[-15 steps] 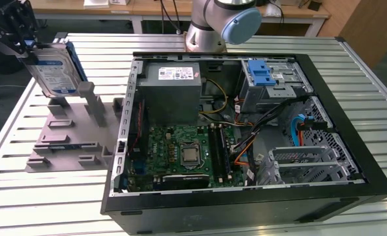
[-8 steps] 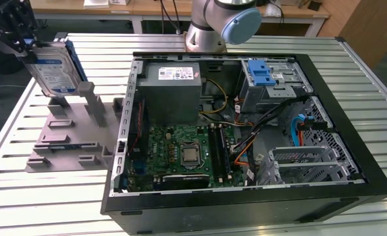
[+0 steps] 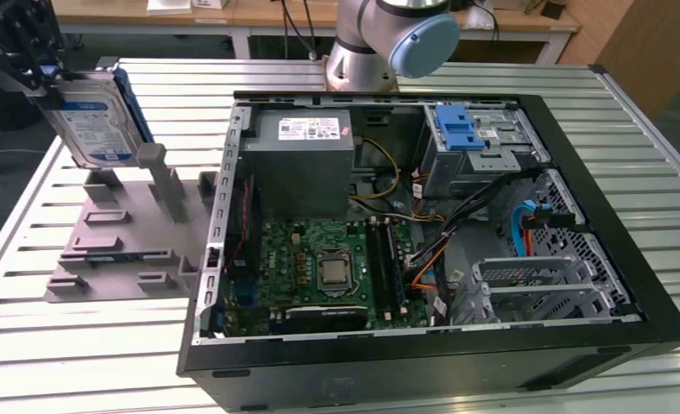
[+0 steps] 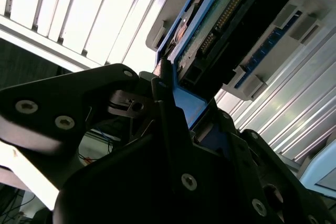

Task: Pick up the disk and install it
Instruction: 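Pick up the disk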

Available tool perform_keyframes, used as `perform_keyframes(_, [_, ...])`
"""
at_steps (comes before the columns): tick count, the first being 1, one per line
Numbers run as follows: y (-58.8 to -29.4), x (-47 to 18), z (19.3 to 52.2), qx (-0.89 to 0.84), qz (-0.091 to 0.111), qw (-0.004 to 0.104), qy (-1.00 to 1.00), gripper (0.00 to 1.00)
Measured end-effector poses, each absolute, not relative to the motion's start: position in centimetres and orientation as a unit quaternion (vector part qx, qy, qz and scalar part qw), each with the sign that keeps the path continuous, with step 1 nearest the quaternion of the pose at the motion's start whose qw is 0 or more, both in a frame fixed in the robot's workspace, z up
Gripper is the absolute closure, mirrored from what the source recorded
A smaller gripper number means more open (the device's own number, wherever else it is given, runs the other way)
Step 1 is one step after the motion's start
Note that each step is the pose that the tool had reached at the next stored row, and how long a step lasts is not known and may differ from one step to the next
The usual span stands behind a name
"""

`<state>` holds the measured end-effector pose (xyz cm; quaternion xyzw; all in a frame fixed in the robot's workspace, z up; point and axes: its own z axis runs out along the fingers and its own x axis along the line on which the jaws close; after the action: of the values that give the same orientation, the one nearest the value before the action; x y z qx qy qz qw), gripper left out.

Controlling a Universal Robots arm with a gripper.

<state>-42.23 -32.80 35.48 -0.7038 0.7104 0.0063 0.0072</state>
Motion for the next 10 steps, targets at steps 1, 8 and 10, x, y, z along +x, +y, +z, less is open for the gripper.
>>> perform_keyframes(1, [-32.80, -42.23, 35.52, -0.704, 0.006, 0.007, 0.710, 0.64])
perform_keyframes(8, [-32.80, -42.24, 35.82, -0.704, 0.006, 0.007, 0.710, 0.64])
perform_keyframes(10, [-32.79, -42.24, 35.90, -0.704, 0.006, 0.007, 0.710, 0.64])
